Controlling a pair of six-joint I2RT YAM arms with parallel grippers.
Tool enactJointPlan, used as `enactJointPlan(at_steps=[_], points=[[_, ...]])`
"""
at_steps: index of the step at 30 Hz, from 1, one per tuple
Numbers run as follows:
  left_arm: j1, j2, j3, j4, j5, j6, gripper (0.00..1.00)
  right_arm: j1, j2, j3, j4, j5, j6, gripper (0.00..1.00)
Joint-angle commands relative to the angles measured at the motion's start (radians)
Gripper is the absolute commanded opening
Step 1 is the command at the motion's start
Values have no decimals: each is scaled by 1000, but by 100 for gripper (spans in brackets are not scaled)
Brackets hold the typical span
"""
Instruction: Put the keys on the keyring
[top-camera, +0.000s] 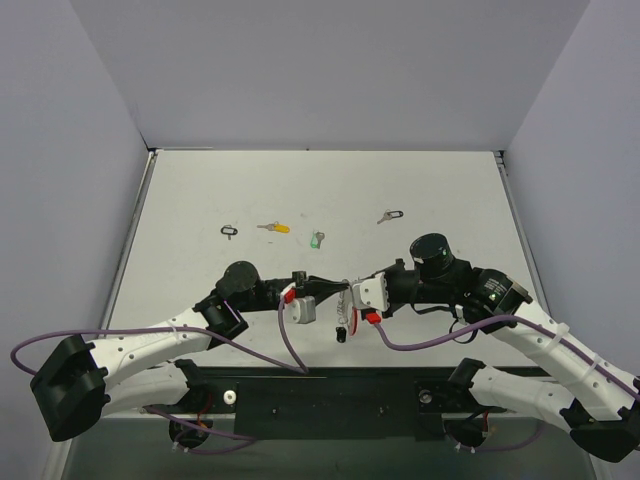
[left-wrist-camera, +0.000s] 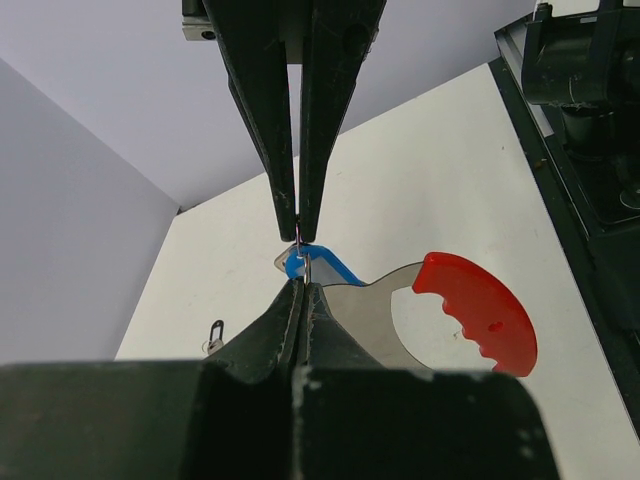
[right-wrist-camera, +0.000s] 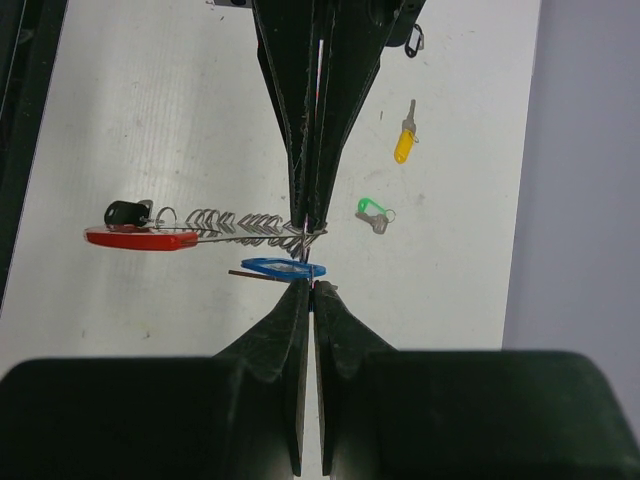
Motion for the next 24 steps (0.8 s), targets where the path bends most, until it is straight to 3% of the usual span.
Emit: enactJointPlan(at_steps=[1,24], points=[[-4,-10,4,73,-6,-7,0,14,5,-1,28,-1,16,0],[-5,-13,1,77,-26,-9,0,19,3,5,9,15,-2,0]])
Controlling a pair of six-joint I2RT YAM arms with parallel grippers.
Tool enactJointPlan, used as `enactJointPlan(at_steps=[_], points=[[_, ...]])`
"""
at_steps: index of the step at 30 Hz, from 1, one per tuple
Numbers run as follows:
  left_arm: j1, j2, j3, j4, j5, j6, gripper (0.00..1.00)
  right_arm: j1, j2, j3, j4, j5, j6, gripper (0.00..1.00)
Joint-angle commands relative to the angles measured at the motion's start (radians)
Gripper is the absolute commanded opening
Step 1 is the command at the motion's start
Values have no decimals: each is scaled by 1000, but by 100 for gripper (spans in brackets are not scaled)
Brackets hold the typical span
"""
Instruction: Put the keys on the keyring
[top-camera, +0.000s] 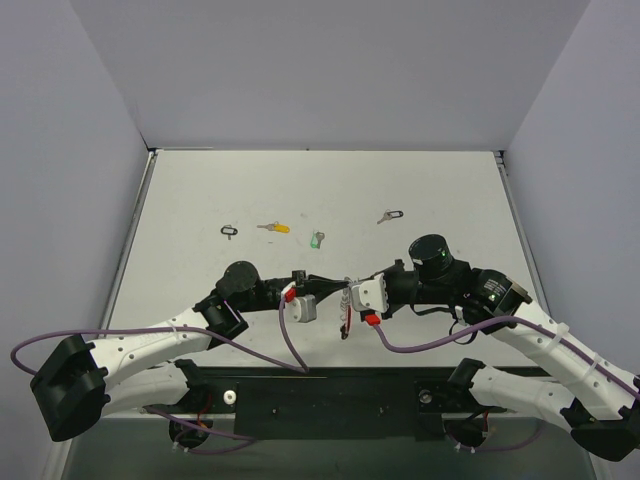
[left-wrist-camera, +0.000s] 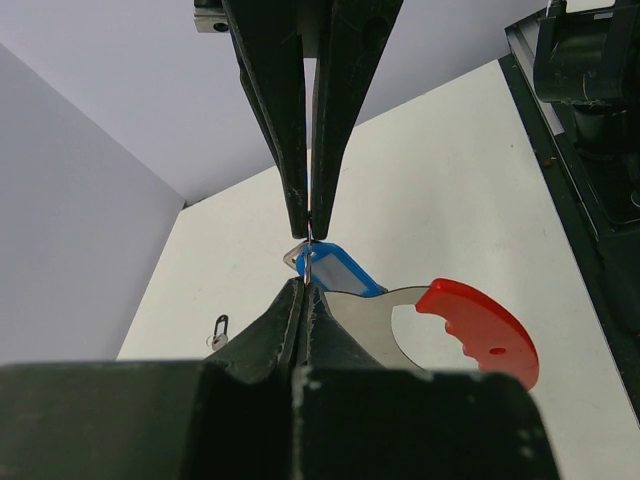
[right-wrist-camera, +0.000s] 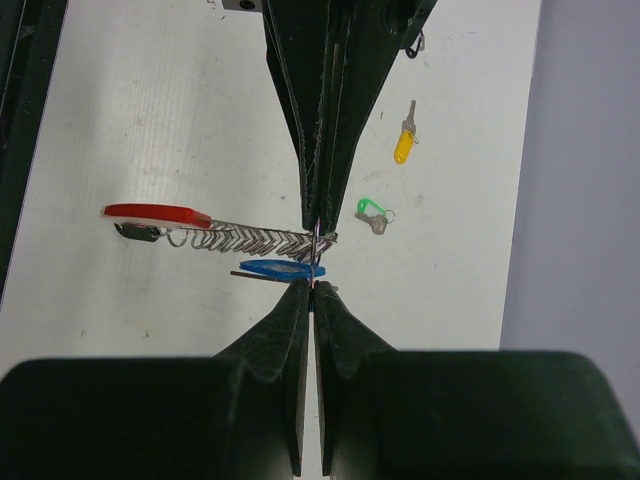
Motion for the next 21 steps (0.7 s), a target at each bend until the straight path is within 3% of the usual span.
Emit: enactJointPlan(at_steps=[1,21], points=[[-4,-11,2,77,-6,-8,0,4,3,4,13,2,-1,0],[-6,-10,5,71,11,-13,0,7,11,-6,48,14,23,0]])
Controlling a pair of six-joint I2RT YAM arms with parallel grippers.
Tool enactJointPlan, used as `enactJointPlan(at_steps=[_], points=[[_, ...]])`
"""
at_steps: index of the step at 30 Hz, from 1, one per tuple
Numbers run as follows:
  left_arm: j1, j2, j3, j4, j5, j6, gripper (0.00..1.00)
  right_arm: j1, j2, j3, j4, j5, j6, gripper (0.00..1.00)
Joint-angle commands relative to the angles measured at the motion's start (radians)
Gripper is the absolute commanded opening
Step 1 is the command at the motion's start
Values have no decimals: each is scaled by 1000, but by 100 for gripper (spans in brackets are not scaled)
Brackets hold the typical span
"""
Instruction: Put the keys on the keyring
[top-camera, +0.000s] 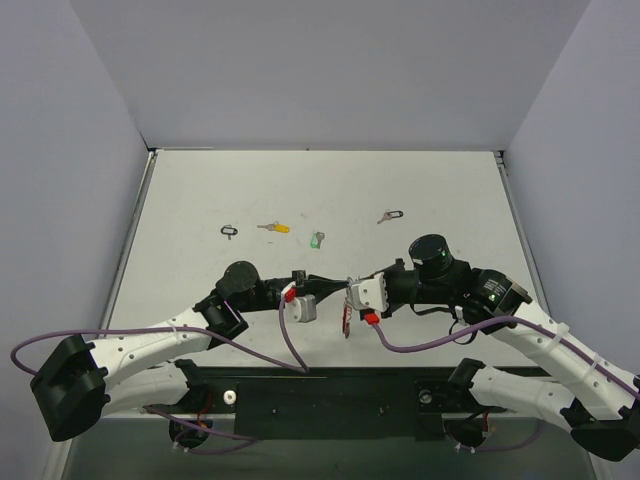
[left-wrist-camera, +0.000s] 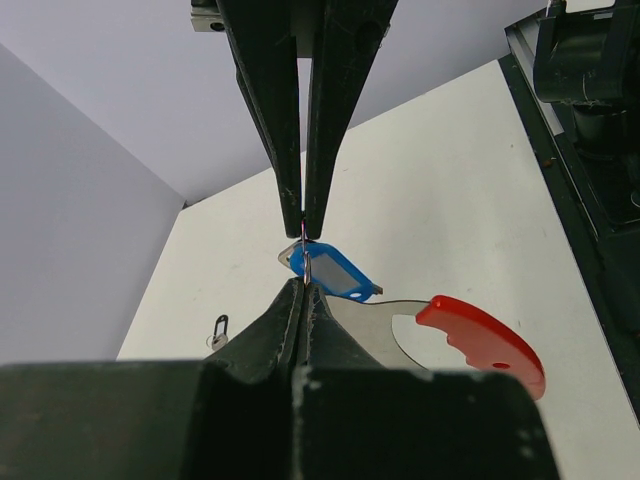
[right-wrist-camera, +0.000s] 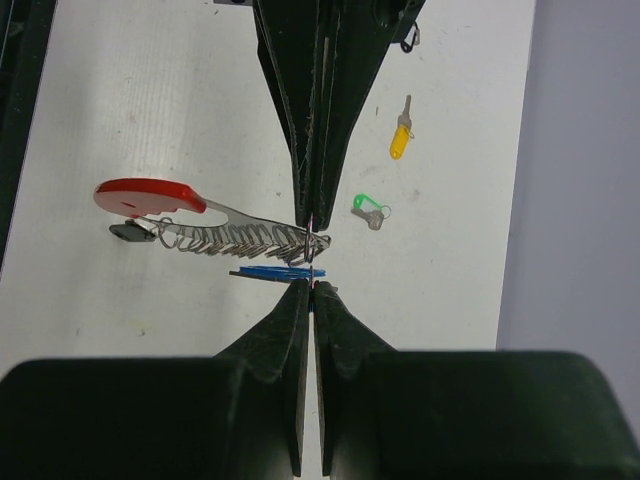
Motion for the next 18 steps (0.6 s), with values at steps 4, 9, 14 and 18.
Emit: enactJointPlan(at_steps=[4,9,14,18], points=[[-7,-13,3,78,11,-17,0,12,17,-4,51,-1,26,0],[-5,-16,2,81,4,-21,0,19,21,-4,51,-6,26,0],[-7,-13,2,78,-4,-16,0,19,17,-1,48,7,26,0],[-5,-12,3,70,-6,-11,0,16,15,-1,41,11,24,0]])
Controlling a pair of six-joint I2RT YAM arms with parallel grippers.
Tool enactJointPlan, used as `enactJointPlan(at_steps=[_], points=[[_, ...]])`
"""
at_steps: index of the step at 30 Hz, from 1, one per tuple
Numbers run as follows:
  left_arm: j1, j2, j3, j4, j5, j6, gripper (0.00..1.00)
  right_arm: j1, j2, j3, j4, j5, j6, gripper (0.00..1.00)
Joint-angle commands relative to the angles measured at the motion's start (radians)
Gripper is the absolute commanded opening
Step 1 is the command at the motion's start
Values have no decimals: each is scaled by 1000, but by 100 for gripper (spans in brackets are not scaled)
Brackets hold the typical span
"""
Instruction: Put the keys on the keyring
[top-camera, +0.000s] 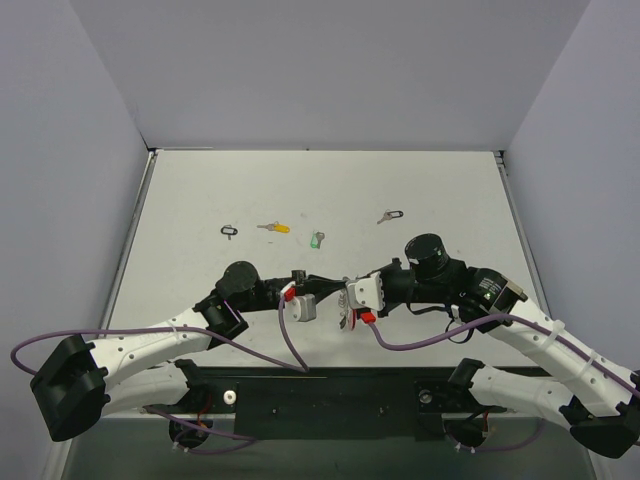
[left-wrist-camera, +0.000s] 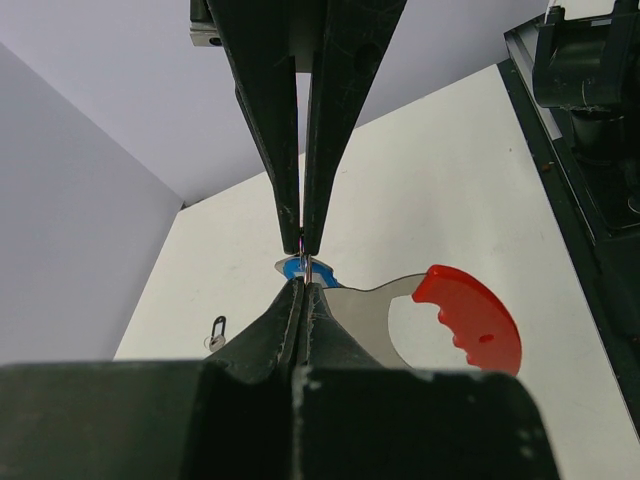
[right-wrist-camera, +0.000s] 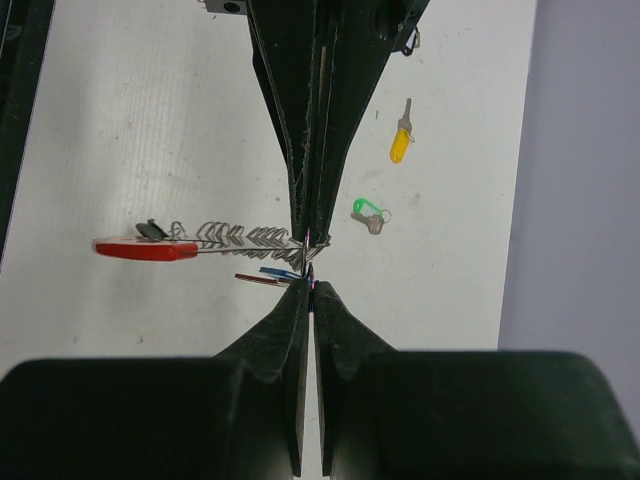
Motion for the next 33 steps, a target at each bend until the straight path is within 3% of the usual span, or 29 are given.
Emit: enactJointPlan(at_steps=[1,33], points=[[-5,-12,3,62,-8,6,0,3,-9,-1,15,8,11,0],[-4,-10,6,35,-18,30,0,-25,-27,12,-26,8,5,0]])
